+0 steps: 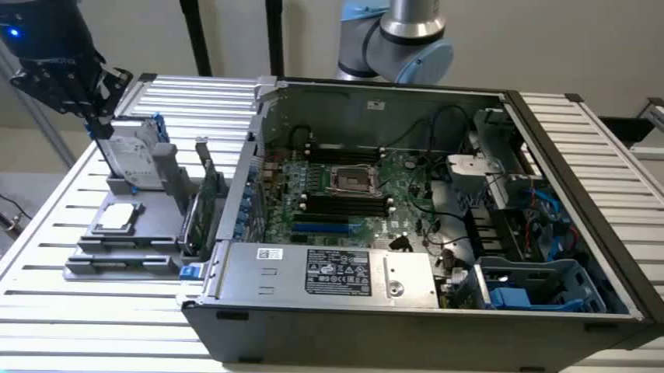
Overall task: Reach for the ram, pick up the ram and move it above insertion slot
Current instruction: 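Reach for the ram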
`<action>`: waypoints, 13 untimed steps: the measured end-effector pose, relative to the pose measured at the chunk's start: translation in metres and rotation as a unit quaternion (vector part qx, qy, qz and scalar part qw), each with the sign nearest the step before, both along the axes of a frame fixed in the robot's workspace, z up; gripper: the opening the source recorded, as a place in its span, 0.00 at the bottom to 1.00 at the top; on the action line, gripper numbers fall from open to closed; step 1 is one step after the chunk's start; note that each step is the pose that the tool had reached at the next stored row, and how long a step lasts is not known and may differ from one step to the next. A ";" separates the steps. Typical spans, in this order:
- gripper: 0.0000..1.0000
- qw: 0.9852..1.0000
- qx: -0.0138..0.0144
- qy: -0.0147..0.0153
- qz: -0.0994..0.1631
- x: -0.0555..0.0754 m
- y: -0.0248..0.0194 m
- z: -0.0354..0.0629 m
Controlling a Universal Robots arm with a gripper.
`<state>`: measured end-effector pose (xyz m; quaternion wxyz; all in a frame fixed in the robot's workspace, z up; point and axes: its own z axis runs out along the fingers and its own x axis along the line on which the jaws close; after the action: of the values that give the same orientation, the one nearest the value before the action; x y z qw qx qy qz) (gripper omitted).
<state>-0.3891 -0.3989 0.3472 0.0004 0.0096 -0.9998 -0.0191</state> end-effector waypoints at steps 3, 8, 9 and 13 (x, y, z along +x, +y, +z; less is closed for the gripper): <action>0.11 1.000 0.000 0.000 0.000 0.000 0.0000 0.0000; 0.11 1.000 0.000 0.000 0.000 0.000 0.0000 0.0000; 0.11 1.000 0.000 0.000 0.000 0.000 0.0000 0.0000; 0.11 1.000 0.000 0.000 0.000 0.000 0.0000 0.0000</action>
<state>-0.3891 -0.3989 0.3472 0.0004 0.0095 -0.9998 -0.0191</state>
